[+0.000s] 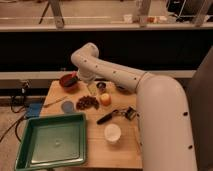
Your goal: Place eraser in table surface
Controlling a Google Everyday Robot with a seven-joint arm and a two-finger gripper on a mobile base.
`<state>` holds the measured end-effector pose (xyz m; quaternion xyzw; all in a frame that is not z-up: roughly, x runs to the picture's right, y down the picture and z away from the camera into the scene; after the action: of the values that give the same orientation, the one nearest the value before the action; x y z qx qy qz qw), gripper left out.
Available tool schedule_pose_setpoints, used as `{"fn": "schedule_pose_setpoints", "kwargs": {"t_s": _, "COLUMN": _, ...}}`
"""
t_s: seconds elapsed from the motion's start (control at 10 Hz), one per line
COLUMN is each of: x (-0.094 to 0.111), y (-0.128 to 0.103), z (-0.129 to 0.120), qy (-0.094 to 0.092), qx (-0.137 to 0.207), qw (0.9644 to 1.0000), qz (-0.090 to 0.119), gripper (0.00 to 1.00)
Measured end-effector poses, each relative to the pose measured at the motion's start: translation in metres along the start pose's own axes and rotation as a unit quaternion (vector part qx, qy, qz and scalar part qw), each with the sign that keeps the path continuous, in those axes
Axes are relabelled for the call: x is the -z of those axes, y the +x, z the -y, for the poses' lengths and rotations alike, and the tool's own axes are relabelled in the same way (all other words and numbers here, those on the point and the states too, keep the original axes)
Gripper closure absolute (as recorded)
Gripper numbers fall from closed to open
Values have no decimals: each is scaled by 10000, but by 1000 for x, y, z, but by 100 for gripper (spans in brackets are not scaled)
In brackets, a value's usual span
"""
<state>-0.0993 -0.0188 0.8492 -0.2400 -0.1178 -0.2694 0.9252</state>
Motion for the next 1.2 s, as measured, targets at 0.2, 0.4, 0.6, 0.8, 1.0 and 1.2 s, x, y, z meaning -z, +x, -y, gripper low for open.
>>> {"fn": "schedule_pose_setpoints", "kwargs": {"t_s": 0.2, "x": -15, "y": 15, "z": 20, "qy": 41, "qx": -131, "qw": 9998, "qz": 169, "gripper": 20}}
{"fn": "schedule_pose_setpoints", "kwargs": {"t_s": 0.4, "x": -24, "y": 26, "z": 26, "qy": 137, "qx": -237, "qw": 9989, "qz": 371, "gripper": 20}}
{"fn": "schedule_pose_setpoints", "kwargs": {"t_s": 0.6, "x": -30, "y": 28, "z": 30, "qy": 203, "qx": -323, "qw": 9979, "qz": 532, "gripper": 20}}
{"fn": "schedule_pose_setpoints", "kwargs": {"t_s": 0.8, "x": -32, "y": 30, "z": 36, "qy": 356, "qx": -516, "qw": 9950, "qz": 773, "gripper": 20}}
{"fn": "schedule_pose_setpoints", "kwargs": {"t_s": 1.0, "x": -33, "y": 36, "z": 43, "qy": 560, "qx": -848, "qw": 9894, "qz": 1037, "gripper": 20}}
{"fn": "schedule_pose_setpoints", "kwargs": {"t_s": 1.2, "x": -33, "y": 34, "z": 51, "qy": 779, "qx": -1119, "qw": 9819, "qz": 1317, "gripper": 20}}
